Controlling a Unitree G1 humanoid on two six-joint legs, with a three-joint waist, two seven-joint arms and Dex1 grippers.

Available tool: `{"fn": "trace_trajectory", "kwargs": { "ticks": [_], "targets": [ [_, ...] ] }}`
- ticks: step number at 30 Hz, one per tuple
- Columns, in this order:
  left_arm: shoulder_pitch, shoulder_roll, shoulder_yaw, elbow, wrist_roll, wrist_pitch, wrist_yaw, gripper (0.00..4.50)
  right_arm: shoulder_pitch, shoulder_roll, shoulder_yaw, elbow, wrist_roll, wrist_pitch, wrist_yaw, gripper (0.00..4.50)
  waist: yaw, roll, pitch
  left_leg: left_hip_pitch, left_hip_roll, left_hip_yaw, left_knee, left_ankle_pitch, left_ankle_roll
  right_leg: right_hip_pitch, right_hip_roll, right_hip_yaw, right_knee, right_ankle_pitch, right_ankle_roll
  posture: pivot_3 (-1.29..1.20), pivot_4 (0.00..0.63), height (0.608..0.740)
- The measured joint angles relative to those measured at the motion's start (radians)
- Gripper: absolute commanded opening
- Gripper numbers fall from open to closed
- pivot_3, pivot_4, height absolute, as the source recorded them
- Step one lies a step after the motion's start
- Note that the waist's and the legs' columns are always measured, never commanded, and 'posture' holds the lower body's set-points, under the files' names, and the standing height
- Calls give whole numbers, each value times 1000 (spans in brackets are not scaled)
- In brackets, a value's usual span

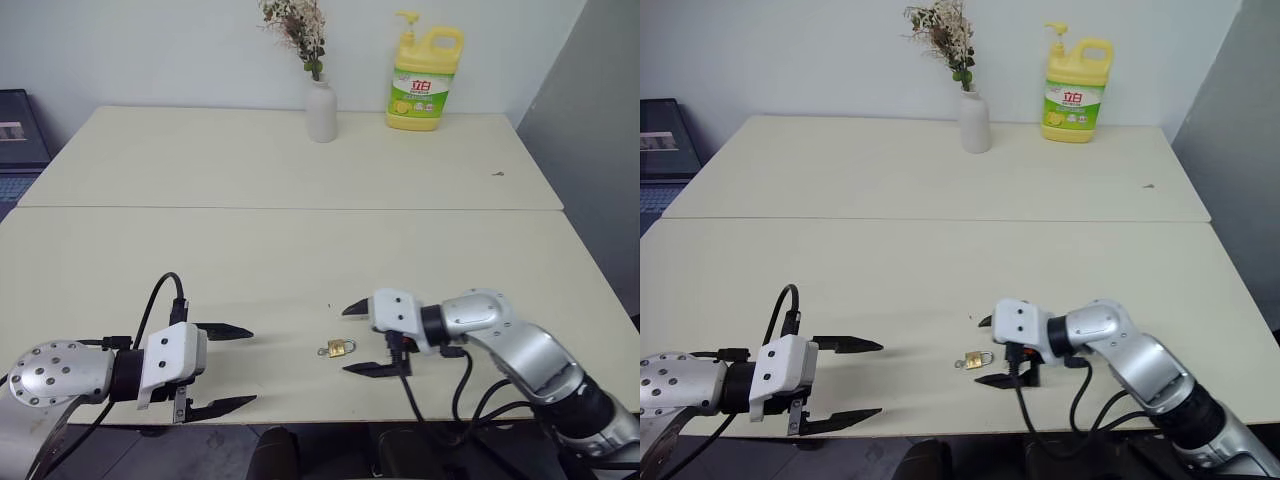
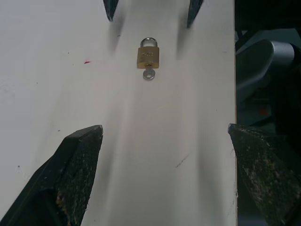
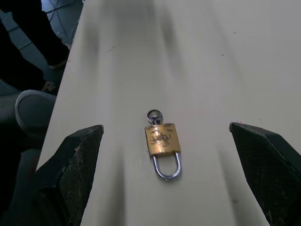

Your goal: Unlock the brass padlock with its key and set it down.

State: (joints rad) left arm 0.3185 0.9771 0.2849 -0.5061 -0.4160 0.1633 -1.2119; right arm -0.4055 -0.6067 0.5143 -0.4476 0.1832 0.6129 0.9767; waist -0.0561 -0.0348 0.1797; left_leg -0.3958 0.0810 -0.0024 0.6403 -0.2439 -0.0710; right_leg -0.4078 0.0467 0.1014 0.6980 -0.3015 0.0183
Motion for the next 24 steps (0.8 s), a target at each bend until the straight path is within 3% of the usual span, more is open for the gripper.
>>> {"fn": "trace_trajectory", "kwargs": {
  "ticks": [8, 16, 19, 24],
  "targets": [
    [-23, 0, -3, 14, 2, -20, -12, 4480, -8, 80, 85, 87, -84, 29, -62, 4500, 0, 0, 0, -1, 0, 0, 2, 0, 0, -1, 0, -1, 1, 0, 0, 0, 150, 740],
    [-19, 0, -5, 49, 18, -62, -30, 4480, -11, 93, 88, 105, -102, 20, -66, 4500, 0, 0, 0, -1, 0, 0, 2, 0, 0, -1, 0, -1, 1, 0, 0, 0, 150, 740],
    [-23, 0, -8, 60, 29, -71, -38, 4500, -25, 107, 85, 129, -105, 21, -75, 3604, -1, 0, 0, -1, 0, 0, 2, 0, 0, -1, 0, -1, 1, 0, 0, 0, 150, 740],
    [-28, 0, -12, 71, 35, -83, -42, 4500, -39, 109, 83, 141, -104, 33, -79, 1721, -1, 0, 0, -1, 0, 0, 2, 0, 0, -1, 0, 0, 1, 0, 0, 0, 150, 740]
  ]
}}
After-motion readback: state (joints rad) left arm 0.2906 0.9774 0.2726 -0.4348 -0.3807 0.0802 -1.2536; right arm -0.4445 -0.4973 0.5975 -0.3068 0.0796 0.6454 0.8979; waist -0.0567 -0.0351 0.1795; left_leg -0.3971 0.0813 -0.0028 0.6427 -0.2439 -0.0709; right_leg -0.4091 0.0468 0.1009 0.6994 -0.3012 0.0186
